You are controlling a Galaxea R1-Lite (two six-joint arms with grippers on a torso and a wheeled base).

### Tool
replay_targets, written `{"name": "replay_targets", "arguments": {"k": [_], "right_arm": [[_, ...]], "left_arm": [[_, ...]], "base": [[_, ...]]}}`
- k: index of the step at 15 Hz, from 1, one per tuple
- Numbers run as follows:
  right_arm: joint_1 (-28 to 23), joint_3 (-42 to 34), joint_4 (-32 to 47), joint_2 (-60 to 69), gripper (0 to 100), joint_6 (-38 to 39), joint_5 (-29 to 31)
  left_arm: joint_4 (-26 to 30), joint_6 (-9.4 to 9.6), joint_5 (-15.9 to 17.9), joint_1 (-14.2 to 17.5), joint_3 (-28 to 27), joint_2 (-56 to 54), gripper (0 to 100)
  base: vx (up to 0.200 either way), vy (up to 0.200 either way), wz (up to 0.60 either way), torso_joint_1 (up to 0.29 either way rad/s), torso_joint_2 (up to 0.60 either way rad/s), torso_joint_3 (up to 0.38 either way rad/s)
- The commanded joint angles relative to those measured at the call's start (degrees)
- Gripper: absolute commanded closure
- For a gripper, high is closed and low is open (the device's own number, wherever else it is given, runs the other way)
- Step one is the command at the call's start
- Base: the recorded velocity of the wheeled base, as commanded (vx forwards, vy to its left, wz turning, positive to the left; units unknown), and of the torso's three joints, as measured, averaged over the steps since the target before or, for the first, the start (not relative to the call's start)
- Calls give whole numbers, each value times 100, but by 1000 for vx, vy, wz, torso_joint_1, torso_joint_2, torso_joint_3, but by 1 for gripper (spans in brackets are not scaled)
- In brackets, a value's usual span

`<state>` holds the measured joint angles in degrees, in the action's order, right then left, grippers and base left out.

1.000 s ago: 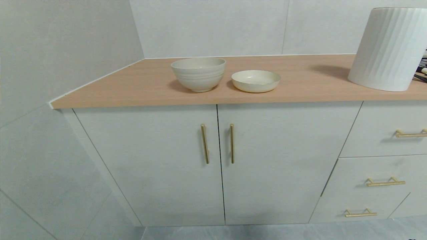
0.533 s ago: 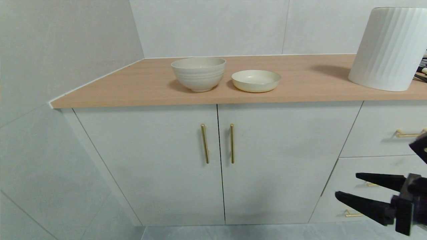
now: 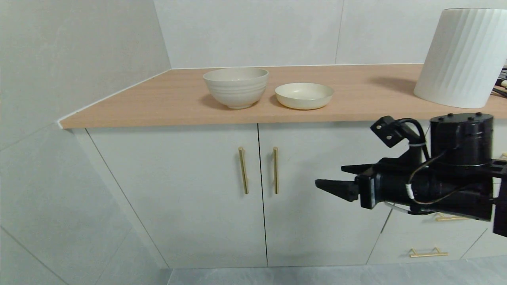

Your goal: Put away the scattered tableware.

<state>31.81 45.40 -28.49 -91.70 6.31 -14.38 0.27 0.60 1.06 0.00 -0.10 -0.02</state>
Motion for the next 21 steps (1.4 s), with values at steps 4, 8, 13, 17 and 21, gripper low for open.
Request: {"name": "replay_targets", "arguments": {"k": [4,8,13,17,21], "right_arm": [[687,769,-157,-1289,0,555,507],[783,1094,-1062,-1887,0,1399,577],[801,1199,-1642,-2397,0,1416,586],[783,1366,-1950,-2713,0,1425,595],[792,1560,-2082,-2889,0,1706,586]], "left_arm": [[0,2,-1,0,1,2,0],[0,-7,-1,9,1,2,0],[0,-16,-1,0,1,2,0],[0,-7,-1,0,1,2,0],[0,-16,-1,0,1,2,0]], "base": [[0,0,0,0,0,0],[0,0,0,0,0,0],[0,0,0,0,0,0],[0,0,0,0,0,0],[0,0,0,0,0,0]]}}
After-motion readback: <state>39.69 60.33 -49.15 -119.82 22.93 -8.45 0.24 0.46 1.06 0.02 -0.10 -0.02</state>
